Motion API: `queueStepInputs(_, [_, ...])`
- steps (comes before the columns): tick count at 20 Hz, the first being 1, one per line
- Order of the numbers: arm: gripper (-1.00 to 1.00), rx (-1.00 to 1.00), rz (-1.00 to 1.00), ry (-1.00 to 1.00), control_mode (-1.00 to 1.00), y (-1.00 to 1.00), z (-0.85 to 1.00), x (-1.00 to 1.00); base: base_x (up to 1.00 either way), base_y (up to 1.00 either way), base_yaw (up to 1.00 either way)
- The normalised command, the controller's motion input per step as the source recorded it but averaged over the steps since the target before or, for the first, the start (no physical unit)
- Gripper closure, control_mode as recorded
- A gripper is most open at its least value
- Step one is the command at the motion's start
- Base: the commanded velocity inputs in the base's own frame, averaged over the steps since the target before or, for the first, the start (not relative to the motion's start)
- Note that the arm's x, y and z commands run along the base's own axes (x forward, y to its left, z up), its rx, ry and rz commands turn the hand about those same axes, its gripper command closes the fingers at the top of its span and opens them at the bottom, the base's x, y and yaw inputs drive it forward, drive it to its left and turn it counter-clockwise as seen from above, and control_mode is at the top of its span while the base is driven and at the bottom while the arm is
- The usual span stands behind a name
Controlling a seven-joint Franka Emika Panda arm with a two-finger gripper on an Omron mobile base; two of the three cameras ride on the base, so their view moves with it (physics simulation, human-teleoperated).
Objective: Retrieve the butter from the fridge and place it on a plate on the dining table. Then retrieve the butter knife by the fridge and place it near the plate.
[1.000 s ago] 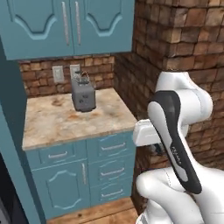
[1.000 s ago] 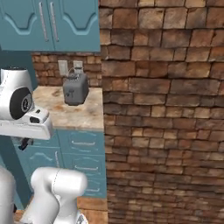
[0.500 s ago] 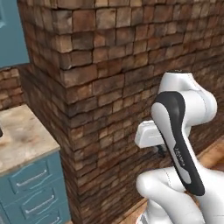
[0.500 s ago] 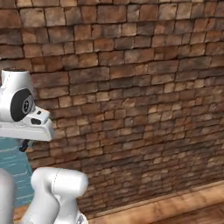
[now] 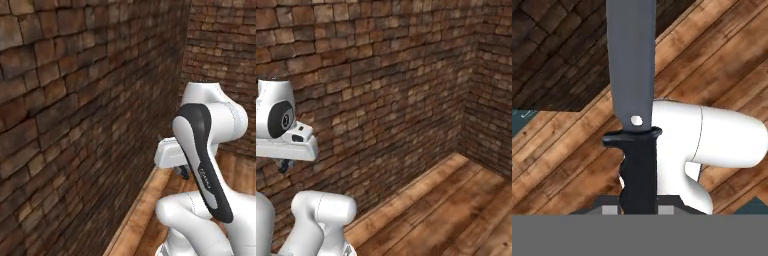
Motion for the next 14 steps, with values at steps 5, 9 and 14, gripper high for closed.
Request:
queueStepInputs(5, [1.0, 0.0, 0.0, 0.0, 1.0, 0.0, 0.0, 0.0, 0.29, -0.57, -0.68])
queueStepInputs(9, [1.0, 0.0, 0.0, 0.0, 1.0, 0.0, 0.0, 0.0, 0.42, -0.49, -0.62])
queueStepInputs(14, [1.0, 0.0, 0.0, 0.0, 1.0, 0.0, 0.0, 0.0, 0.54, -0.37, -0.6])
